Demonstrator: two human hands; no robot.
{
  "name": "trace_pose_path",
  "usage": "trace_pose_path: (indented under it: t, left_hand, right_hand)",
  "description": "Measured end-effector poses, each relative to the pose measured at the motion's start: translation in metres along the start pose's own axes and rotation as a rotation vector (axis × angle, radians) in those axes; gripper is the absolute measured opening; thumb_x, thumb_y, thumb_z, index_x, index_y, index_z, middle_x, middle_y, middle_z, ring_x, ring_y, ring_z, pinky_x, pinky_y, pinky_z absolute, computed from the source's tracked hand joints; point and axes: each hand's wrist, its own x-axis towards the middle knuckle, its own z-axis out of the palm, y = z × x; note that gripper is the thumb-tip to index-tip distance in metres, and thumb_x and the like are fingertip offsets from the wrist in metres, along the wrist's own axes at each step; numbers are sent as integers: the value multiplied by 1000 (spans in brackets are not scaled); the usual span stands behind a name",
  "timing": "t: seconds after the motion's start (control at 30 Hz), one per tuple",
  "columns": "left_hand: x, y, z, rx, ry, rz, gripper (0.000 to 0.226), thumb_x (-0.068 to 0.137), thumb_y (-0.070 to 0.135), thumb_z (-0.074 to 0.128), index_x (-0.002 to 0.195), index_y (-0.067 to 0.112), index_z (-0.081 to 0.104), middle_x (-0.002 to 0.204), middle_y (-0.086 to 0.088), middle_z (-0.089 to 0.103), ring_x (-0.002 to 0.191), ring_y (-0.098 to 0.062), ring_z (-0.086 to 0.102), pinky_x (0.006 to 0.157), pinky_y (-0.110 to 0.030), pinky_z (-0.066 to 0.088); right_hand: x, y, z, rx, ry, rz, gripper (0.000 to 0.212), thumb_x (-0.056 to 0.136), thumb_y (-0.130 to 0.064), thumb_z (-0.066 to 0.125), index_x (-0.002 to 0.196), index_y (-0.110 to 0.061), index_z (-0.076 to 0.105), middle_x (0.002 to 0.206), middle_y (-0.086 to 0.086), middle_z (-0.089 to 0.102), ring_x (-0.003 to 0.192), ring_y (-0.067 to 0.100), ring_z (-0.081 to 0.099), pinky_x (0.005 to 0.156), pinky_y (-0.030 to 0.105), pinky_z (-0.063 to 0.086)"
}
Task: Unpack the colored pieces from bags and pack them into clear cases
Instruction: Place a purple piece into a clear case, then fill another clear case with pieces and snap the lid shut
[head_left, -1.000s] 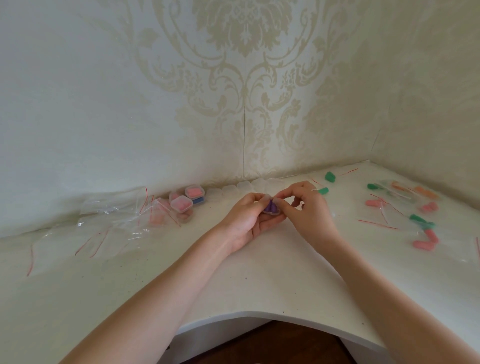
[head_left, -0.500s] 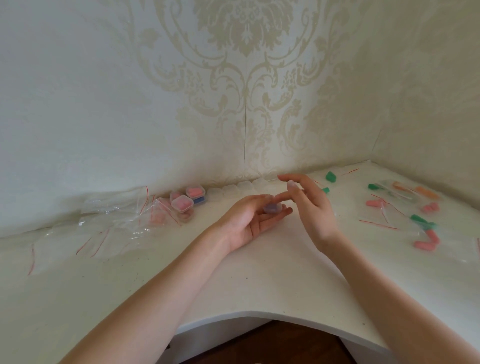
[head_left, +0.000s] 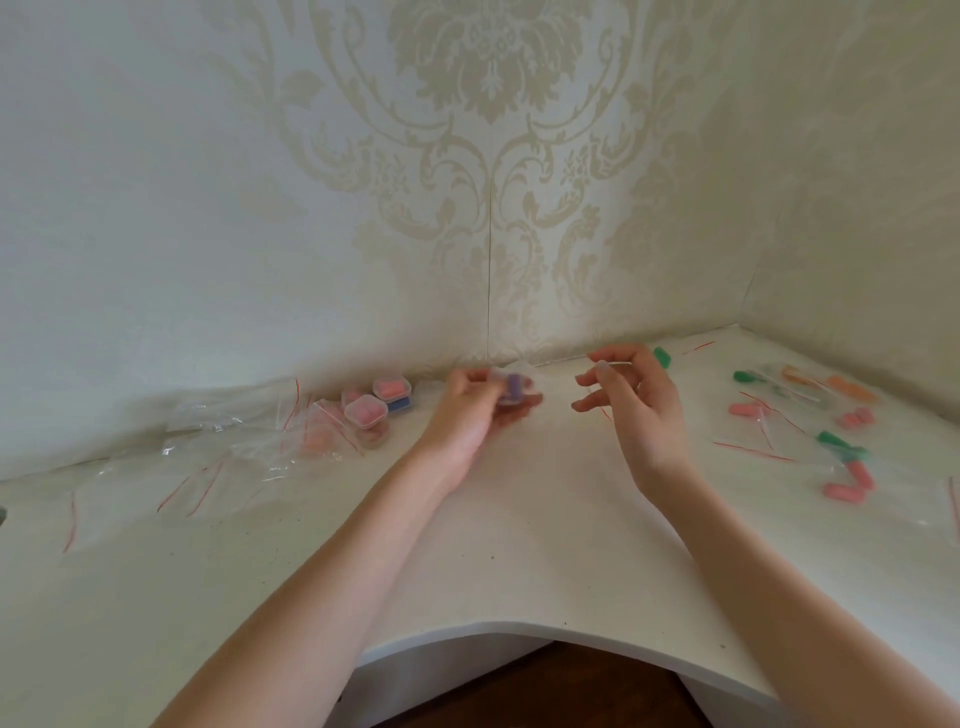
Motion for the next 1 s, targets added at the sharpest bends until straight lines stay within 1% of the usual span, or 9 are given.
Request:
trace_pose_path:
  t: [0.07,0.2,0.3,0.4,0.47,0.6,0.7,0.87,1.0]
  left_hand:
    - [11,5,-17,105,187,147,13,96,-1,42,90,10,46,91,-15,62,72,-19,69,63,-18,54]
    - [19,6,-51,796,428,438,20,95,5,38,105,7,54,106,-19,58,95,-29,56,77,-20,38]
    - [10,6,-48,1069,431,396,22,94,6,40,113,1,51,112,-22,56,105,-37,51,79,-34,37]
    - [2,6,-41,1336,411,295,21,93,5,37,112,-2,44,108,-26,56,106,-42,50,69,-38,36]
    - [0,5,-41,1480,400,280,21,93,7,37,111,-1,44,109,-27,56,106,-42,50,70,-40,41]
    - [1,2,-41,1601,394,295,21,92,9,40,109,1,48,111,-20,57,111,-38,49,76,-41,43]
    - [5,1,-43,1666,420,327,22,91,10,43,107,0,54,114,-19,51,111,-38,44,81,-40,40]
    - [6,-1,-48,1682,466,374,21,90,8,46,104,8,62,114,-13,47,110,-35,42,85,-40,35]
    - [8,-4,-45,1634,460,422,23,86,5,49,103,8,63,109,-15,51,106,-36,45,87,-40,33]
  right_hand:
    - [1,2,-2,-17,5,6,11,94,-14,52,101,-12,60,90,8,67,65,14,65,64,12,45]
    - [3,3,-2,-57,23,-10,12,92,-11,51,100,-10,61,88,7,66,60,8,61,58,8,44]
    - [10,2,-11,-112,105,-25,11,92,-9,51,96,-13,60,86,3,65,63,7,60,57,8,42]
    - [20,7,-30,-217,220,-55,16,90,-10,51,87,-24,58,89,0,65,76,17,62,66,24,45]
    - [28,12,-44,-346,281,-19,17,89,-10,50,94,-22,60,95,0,65,82,19,59,68,27,41]
    - [37,23,-69,-703,248,97,29,85,-14,52,109,-24,65,115,0,63,104,26,57,91,40,44]
    - [35,21,-66,-808,46,42,31,87,-22,60,118,-28,64,132,-4,56,122,22,49,105,42,35]
    - [26,22,-46,-1140,-257,-34,38,86,-53,58,120,-36,62,129,-14,54,127,14,37,100,35,22]
    - [27,23,-48,-1030,-210,-1,18,91,-33,57,102,-27,70,108,-5,66,111,22,52,94,37,39]
